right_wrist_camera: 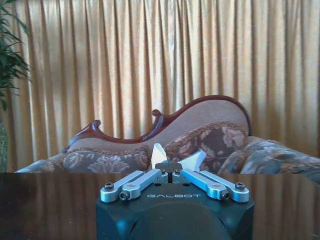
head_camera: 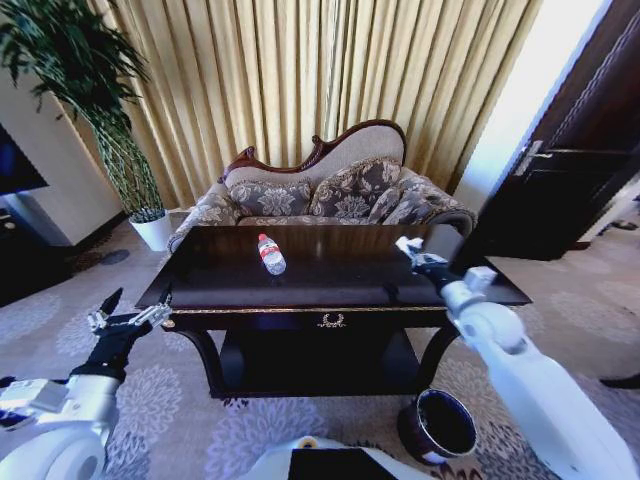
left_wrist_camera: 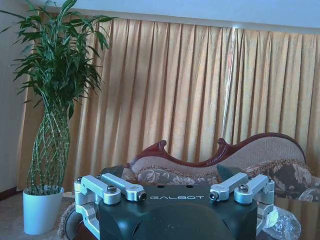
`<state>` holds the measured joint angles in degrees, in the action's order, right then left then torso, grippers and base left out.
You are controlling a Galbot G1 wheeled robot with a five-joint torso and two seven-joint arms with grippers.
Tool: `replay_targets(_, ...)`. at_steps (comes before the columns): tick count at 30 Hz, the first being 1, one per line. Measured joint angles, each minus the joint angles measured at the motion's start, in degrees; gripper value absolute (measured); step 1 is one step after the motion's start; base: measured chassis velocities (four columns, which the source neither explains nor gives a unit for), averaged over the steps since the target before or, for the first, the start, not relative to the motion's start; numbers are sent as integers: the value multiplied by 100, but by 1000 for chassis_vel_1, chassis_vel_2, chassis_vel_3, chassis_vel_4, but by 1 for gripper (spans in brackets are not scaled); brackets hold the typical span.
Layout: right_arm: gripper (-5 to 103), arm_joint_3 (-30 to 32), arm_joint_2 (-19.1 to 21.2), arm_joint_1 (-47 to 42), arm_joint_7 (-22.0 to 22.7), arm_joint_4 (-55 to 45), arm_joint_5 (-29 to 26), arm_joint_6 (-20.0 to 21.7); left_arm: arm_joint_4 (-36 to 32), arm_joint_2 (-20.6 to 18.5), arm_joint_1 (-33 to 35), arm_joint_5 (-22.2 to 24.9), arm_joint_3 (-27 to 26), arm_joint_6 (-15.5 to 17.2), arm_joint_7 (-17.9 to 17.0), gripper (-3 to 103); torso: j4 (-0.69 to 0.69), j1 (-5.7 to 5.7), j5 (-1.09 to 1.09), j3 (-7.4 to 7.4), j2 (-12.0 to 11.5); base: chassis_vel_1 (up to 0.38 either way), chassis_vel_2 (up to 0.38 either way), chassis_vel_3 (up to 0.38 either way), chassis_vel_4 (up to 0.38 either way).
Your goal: Move to the front of the table and place the trash on the table into the trash bin.
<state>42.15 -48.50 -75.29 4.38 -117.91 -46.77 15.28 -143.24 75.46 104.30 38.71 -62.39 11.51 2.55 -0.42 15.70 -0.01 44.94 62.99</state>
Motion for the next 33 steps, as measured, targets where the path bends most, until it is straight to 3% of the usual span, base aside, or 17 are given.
replay_targets(10,0,919,-209,-1329,-2,-568,-23,-136,0,-126,-48,72,4,8,7,100,-1,0,0,0,0,0,0,0,0)
replay_targets(16,0,963,-488,-1504,-2,-748,138,-149,0,-135,-130,83,58,12,13,100,0,1,0,0,0,0,0,0,0)
replay_targets(27,0,1076,-554,-1609,4,-911,253,-144,0,-123,-155,114,93,16,27,100,0,1,0,1,-1,0,0,0,0)
replay_targets(33,0,983,-626,-1577,10,-954,364,-153,0,-114,-133,114,30,341,-2,100,-1,1,-1,1,0,0,0,0,0)
